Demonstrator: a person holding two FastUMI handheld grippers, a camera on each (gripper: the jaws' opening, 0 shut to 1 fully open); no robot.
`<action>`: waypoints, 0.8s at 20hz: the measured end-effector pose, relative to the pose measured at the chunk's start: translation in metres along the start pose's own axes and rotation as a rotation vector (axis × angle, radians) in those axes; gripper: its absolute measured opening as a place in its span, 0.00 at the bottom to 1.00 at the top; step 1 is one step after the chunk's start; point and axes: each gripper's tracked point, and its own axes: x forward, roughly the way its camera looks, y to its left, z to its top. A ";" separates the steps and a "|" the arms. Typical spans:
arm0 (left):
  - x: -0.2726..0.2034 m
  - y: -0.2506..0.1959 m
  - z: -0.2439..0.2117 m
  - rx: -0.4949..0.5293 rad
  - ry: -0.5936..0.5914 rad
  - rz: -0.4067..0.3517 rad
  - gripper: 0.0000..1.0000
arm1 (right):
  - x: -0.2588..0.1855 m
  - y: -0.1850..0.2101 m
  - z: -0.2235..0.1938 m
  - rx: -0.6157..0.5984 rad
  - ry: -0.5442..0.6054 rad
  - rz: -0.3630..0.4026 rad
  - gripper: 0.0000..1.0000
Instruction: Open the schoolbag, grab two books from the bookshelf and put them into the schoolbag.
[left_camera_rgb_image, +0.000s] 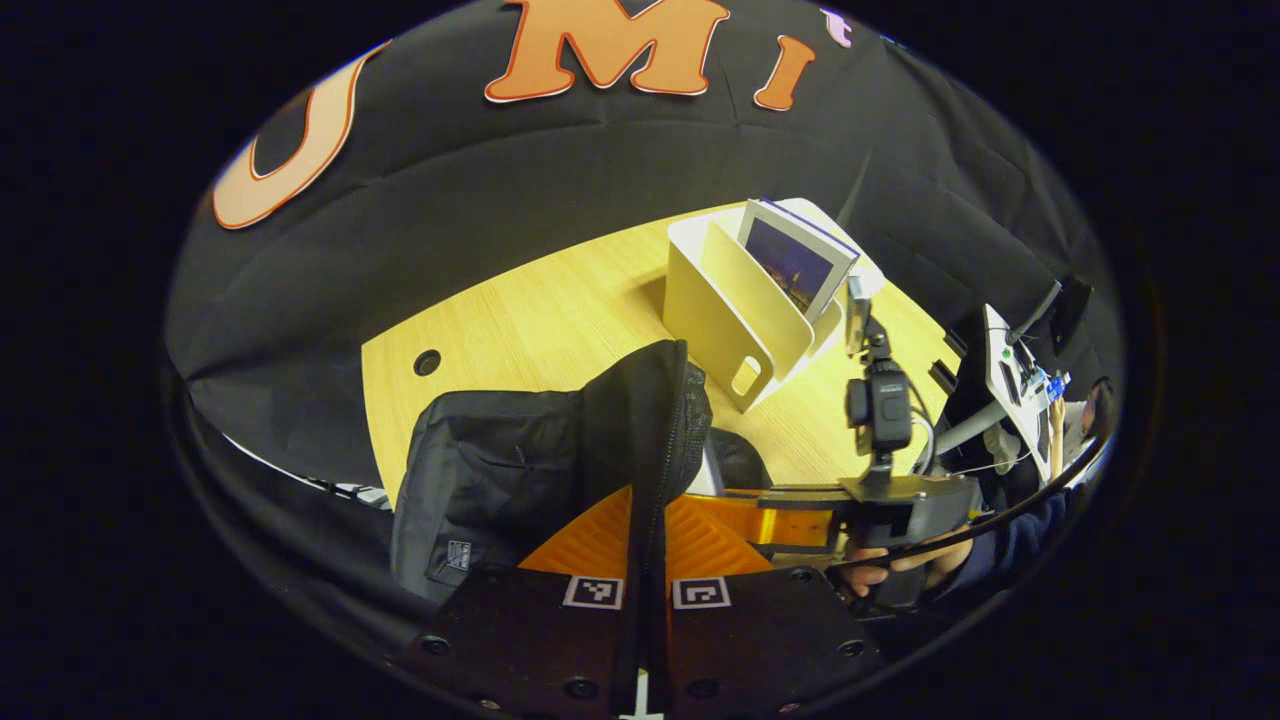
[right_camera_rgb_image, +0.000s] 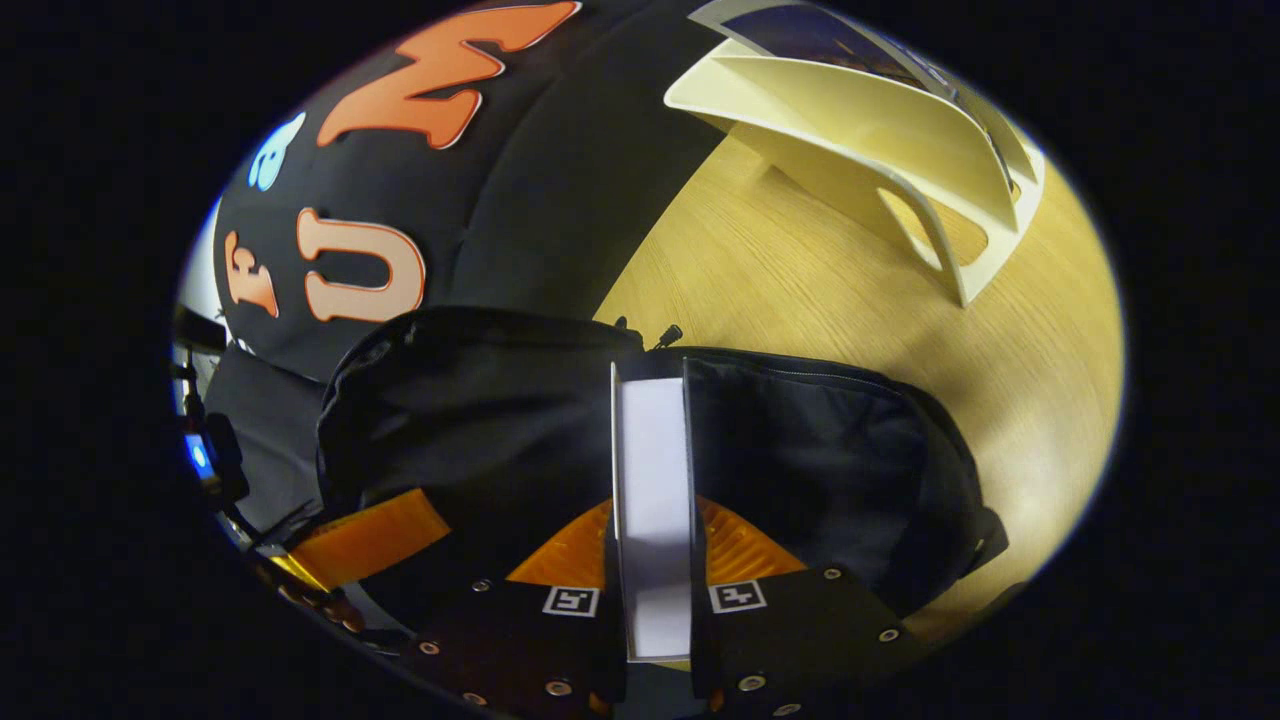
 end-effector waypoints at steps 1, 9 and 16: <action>0.000 0.001 -0.001 0.003 -0.002 0.003 0.04 | 0.002 0.000 0.000 -0.003 0.000 0.002 0.25; 0.003 0.016 0.000 -0.043 -0.007 0.010 0.04 | -0.018 -0.028 -0.031 -0.116 0.287 -0.189 0.47; 0.015 0.012 -0.004 -0.046 0.012 0.011 0.04 | -0.085 -0.027 0.031 -0.313 0.293 -0.261 0.66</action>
